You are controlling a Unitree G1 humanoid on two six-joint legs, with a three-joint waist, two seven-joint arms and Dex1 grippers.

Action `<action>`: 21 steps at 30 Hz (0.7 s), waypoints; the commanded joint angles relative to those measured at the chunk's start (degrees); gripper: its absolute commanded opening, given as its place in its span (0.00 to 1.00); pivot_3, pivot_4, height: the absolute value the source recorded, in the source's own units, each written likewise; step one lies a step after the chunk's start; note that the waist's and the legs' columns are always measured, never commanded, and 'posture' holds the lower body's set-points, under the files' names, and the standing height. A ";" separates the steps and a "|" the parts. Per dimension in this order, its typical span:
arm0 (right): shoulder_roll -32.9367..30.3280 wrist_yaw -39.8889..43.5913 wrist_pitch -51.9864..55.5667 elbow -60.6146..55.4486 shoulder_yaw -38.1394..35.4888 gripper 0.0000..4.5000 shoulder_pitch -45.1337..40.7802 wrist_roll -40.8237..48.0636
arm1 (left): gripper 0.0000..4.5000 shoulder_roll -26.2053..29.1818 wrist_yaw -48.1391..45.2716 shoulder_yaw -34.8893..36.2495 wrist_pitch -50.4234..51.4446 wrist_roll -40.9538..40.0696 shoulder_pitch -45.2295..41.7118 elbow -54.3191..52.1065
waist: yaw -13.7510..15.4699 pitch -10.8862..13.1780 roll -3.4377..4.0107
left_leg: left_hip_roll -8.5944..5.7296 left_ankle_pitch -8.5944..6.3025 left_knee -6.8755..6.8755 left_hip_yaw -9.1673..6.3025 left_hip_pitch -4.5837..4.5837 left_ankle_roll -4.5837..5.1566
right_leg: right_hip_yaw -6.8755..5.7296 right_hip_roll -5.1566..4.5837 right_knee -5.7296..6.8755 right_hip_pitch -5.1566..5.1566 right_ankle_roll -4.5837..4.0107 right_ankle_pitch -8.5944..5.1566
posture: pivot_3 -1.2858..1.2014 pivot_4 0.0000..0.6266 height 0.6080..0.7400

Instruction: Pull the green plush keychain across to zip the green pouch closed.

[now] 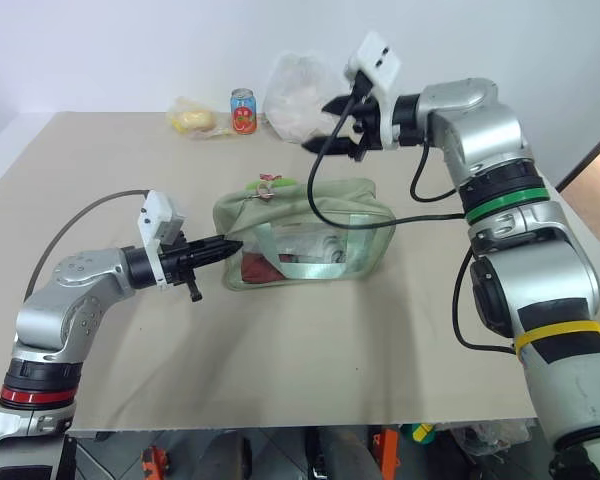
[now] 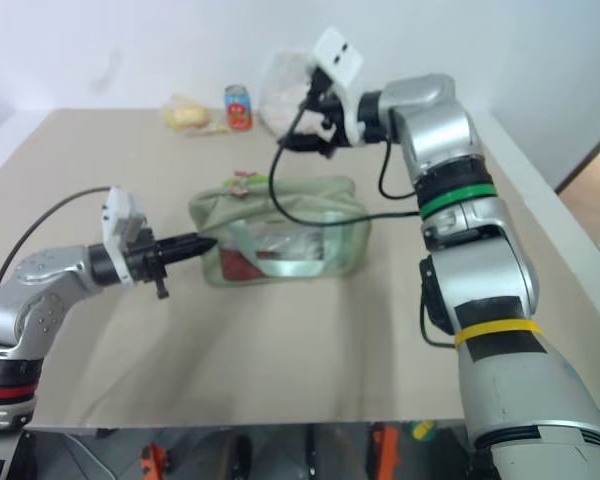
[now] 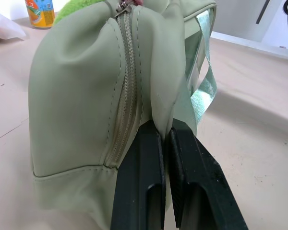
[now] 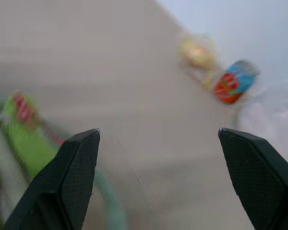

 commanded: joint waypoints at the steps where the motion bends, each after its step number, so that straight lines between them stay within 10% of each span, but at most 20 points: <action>1: -0.15 7.59 -5.18 1.06 1.11 0.91 -1.92 -2.29 | 0.00 -0.58 0.51 -2.63 0.74 1.27 2.27 -0.91 | -0.05 0.00 0.01 | -0.04 -0.01 0.00 0.00 0.00 0.01 | 0.00 -0.07 0.00 0.00 0.02 0.00 | 0.52 0.24 1.00; 21: 6.30 16.81 -5.43 -0.69 1.18 0.91 0.90 -4.33 | 0.00 -1.21 3.36 0.14 1.66 -0.55 3.89 -2.79 | -0.25 0.00 0.01 | -0.09 0.13 0.01 -0.27 0.04 -0.14 | -0.16 -0.15 0.08 0.08 0.05 0.02 | 0.52 0.24 1.00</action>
